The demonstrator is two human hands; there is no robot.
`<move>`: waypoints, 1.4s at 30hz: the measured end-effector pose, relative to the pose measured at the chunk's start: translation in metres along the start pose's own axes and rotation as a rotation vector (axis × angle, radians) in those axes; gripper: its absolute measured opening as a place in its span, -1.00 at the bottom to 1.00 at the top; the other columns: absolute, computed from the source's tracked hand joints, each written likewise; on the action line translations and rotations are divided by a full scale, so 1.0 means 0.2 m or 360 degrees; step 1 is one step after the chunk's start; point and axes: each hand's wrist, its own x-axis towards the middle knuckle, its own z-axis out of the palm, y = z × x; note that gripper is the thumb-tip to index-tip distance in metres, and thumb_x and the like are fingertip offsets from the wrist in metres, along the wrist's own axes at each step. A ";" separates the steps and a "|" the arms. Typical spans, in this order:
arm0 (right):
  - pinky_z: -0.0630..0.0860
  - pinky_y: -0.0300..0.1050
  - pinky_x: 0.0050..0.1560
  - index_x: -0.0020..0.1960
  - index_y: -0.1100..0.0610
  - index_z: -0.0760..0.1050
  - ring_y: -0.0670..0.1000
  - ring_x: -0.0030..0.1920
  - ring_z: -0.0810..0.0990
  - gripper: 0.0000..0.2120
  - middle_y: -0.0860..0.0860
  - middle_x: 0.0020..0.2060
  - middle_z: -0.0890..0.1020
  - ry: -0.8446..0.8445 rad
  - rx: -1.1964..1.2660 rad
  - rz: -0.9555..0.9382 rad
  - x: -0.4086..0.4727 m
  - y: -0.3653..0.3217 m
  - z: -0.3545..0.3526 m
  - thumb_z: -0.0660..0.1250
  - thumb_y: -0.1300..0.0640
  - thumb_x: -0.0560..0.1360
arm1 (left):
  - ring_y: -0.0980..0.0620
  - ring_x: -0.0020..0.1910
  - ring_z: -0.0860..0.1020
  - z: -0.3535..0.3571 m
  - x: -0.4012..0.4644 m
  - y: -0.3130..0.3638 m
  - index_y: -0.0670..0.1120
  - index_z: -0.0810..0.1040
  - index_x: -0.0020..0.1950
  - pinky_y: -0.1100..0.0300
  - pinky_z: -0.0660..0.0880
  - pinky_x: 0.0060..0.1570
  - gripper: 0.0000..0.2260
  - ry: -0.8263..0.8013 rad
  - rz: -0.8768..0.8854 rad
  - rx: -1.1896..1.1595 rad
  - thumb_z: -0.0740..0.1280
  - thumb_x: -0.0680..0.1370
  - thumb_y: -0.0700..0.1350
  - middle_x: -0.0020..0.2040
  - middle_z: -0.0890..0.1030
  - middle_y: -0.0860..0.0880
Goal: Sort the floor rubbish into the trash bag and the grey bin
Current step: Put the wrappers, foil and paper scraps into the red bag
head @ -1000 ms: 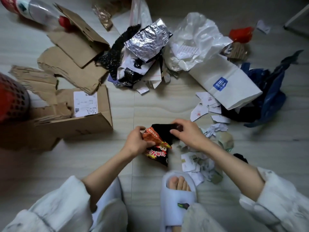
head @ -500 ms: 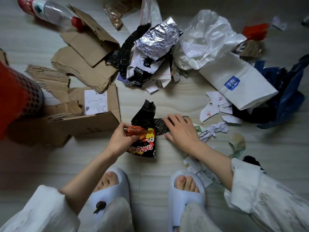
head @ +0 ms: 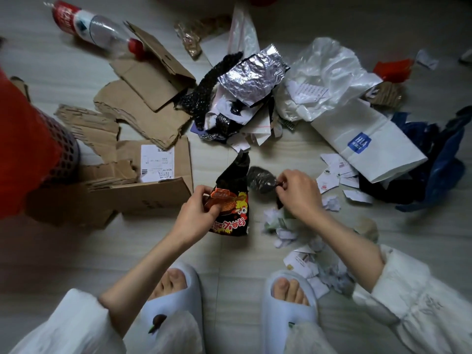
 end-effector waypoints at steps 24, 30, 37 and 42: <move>0.62 0.15 -0.17 -0.11 0.14 0.54 0.14 -0.12 0.64 -0.94 0.13 -0.15 0.64 0.0150 0.1166 -0.0709 -0.08 -1.88 -0.81 0.34 0.21 0.42 | -0.06 0.03 0.58 -1.52 -0.42 0.04 -0.21 0.50 0.20 0.02 0.51 0.09 -0.70 0.1836 0.0178 -0.0828 0.35 0.49 -0.16 0.06 0.62 -0.17; 0.61 -0.20 -0.34 0.04 0.21 0.52 0.01 -0.40 0.60 -0.86 0.13 -0.03 0.61 -0.0177 0.1114 -0.0693 0.00 -2.25 -0.51 0.30 0.25 0.49 | -0.18 0.23 0.48 -1.72 -0.38 -0.16 -0.24 0.37 0.34 0.02 0.39 0.23 -0.51 0.1759 -0.0206 -0.0524 0.37 0.49 -0.05 0.24 0.52 -0.25; 0.60 -0.20 -0.20 0.40 0.18 0.31 0.01 -0.09 0.57 -0.54 0.12 0.25 0.45 -0.0608 0.1240 -0.0587 0.01 -2.25 -0.41 0.27 0.29 0.51 | -0.11 0.46 0.19 -1.71 -0.36 -0.20 -0.23 0.18 0.47 0.12 0.09 0.41 -0.53 0.1752 -0.0167 -0.0192 0.17 0.59 -0.16 0.46 0.23 -0.21; 0.61 -0.08 -0.09 0.34 0.19 0.36 0.03 -0.13 0.59 -0.63 0.15 0.13 0.55 -0.0577 0.1109 -0.0665 -0.04 -2.09 -0.49 0.24 0.25 0.54 | -0.10 0.27 0.41 -1.56 -0.39 -0.13 -0.21 0.45 0.26 0.23 0.24 0.25 -0.70 0.1770 0.0194 -0.0097 0.20 0.54 -0.31 0.24 0.48 -0.17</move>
